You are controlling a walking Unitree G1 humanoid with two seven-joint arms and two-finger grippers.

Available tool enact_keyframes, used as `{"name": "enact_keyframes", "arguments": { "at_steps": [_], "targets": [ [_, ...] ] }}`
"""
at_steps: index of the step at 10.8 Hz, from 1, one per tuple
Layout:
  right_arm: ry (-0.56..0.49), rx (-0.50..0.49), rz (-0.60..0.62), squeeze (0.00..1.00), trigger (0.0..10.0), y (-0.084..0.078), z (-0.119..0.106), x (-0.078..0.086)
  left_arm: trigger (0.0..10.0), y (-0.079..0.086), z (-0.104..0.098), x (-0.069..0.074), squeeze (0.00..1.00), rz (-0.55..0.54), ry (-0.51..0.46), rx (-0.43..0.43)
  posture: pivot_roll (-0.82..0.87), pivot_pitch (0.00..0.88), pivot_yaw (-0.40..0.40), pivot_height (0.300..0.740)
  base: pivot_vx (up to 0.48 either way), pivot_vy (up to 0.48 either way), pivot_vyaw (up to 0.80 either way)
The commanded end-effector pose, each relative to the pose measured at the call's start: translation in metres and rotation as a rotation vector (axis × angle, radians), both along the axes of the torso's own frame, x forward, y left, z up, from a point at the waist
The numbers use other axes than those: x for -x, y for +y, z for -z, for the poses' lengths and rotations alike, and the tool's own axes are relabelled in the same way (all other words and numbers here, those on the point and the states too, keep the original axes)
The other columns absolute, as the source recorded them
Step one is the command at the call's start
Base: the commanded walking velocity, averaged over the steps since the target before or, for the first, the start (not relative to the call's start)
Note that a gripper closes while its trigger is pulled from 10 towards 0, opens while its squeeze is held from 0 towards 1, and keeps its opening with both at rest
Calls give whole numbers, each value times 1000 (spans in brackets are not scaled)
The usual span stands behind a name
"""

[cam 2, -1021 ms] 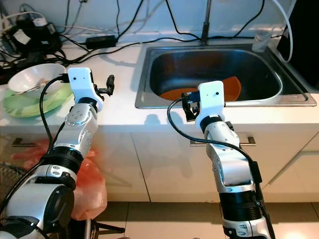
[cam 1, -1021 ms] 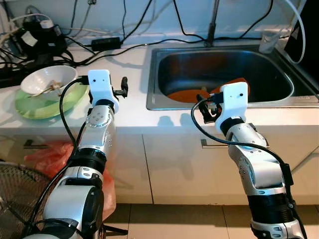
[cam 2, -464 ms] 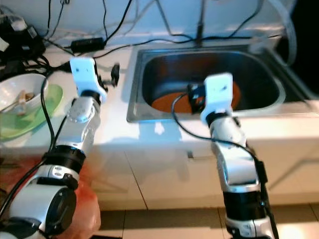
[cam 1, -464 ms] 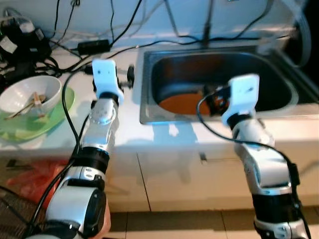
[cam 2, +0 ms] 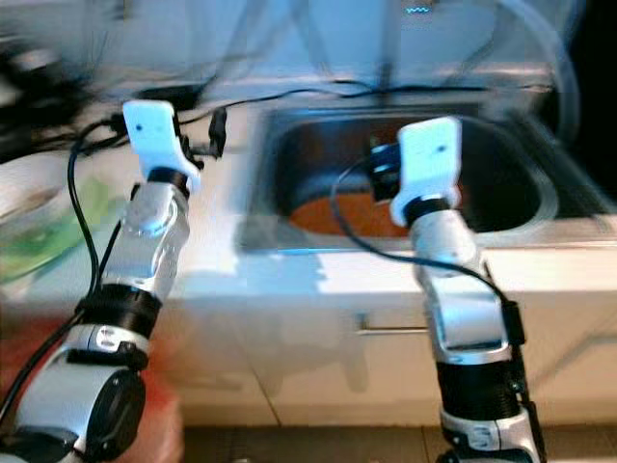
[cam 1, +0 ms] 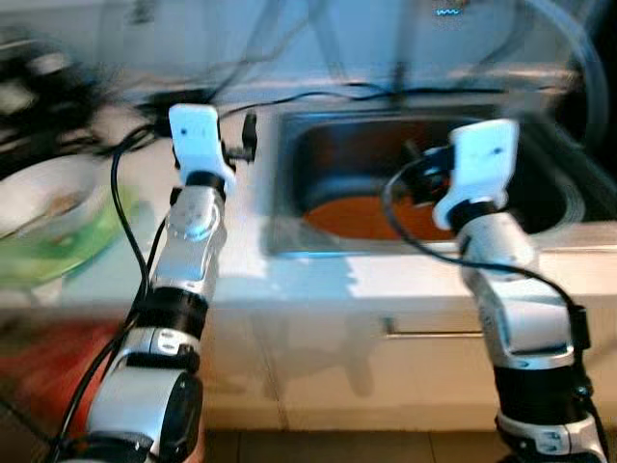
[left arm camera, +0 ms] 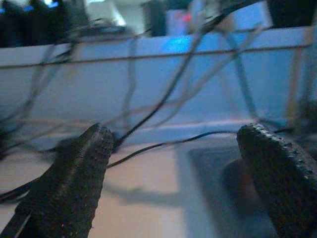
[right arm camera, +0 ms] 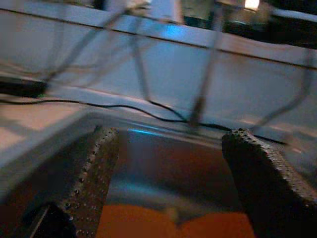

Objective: Kitchen organization

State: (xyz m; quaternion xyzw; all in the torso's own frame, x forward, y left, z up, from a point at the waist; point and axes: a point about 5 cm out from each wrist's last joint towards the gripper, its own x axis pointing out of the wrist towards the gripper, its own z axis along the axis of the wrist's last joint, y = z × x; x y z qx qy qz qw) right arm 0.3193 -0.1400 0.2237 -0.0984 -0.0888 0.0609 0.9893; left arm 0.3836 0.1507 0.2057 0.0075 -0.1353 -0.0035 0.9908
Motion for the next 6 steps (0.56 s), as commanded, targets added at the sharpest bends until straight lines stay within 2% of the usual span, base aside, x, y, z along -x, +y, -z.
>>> {"name": "enact_keyframes", "arguments": {
  "at_steps": [1, 4, 6],
  "targets": [
    [-8, 7, -4, 0, 10000, 0, -2, 2, 10000, 4, 2, 0, 0, -21, 16, 0, -115, 0, 68, 740, 0, 0, 0],
    [7, 8, -26, 0, 10000, 3, 0, 3, 10000, 16, 12, -2, 0, -133, 80, -36, -117, 0, 69, 740, 0, 0, 0],
    [11, 5, -27, 0, 10000, 3, 1, 3, 10000, 18, 22, -4, 0, -135, 149, -49, -117, 0, 70, 740, 0, 0, 0]
  ]
}}
